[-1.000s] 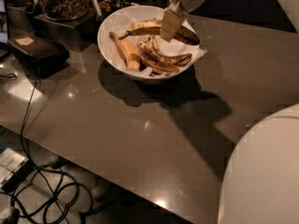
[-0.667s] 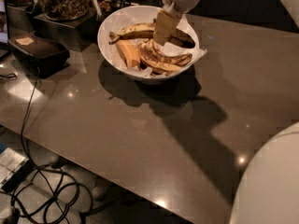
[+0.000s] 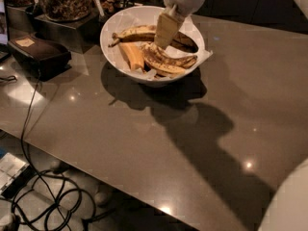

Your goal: Pick banana from white bowl

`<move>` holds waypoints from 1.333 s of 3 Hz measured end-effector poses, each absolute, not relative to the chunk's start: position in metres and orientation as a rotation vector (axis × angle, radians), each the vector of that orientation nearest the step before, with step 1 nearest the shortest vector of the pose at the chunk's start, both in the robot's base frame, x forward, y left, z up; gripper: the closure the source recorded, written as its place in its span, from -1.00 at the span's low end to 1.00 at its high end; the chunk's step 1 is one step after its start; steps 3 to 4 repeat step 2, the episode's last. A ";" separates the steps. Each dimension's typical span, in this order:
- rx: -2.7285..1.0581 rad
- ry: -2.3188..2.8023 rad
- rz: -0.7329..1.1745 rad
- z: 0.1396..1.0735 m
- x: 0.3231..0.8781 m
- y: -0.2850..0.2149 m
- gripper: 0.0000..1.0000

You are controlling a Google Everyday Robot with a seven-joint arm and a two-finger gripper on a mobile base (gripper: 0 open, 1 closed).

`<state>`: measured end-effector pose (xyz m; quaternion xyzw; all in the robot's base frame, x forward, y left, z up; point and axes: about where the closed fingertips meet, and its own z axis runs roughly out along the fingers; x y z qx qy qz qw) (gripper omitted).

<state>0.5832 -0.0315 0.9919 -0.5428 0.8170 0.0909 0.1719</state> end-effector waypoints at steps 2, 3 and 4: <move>-1.539 2.335 0.276 0.986 0.534 -0.013 1.00; -1.539 2.335 0.276 0.986 0.534 -0.013 1.00; -1.539 2.335 0.276 0.986 0.534 -0.013 1.00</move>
Offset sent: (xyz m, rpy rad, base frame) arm -0.0777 0.0207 -0.0087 -0.0038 0.0494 -0.0133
